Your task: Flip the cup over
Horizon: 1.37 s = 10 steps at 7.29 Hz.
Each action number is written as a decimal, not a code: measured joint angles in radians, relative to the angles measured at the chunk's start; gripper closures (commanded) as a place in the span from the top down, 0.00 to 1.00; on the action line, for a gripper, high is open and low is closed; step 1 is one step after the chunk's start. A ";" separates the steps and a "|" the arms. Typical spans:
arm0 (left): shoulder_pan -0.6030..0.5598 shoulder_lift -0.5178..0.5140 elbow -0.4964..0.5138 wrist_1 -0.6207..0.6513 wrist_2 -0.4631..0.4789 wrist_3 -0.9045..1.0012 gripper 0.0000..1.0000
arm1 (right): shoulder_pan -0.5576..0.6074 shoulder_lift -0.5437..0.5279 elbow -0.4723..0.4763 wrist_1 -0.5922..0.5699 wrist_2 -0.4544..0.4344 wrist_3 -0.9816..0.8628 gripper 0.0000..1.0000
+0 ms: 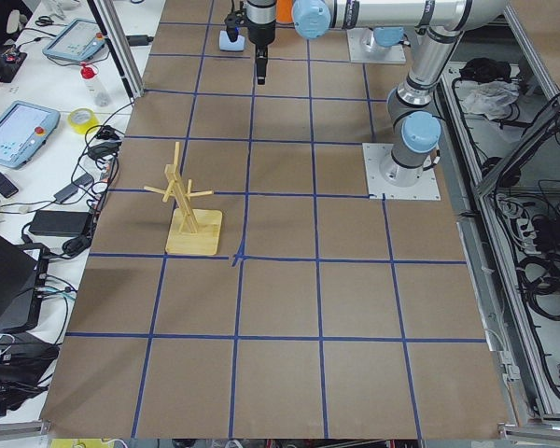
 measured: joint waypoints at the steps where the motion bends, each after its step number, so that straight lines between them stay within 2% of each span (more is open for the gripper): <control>1: 0.000 0.000 0.000 0.000 0.000 0.000 1.00 | 0.000 0.000 0.000 0.000 0.000 0.000 1.00; 3: 0.000 0.000 0.000 -0.001 0.000 0.000 1.00 | 0.000 0.002 0.001 -0.001 0.000 -0.003 1.00; 5: 0.000 0.000 0.000 -0.001 0.000 0.000 1.00 | 0.000 0.046 0.001 -0.049 -0.007 -0.011 1.00; 10: 0.000 -0.001 -0.001 -0.001 0.000 0.000 1.00 | 0.000 0.399 0.009 -0.310 -0.071 -0.012 1.00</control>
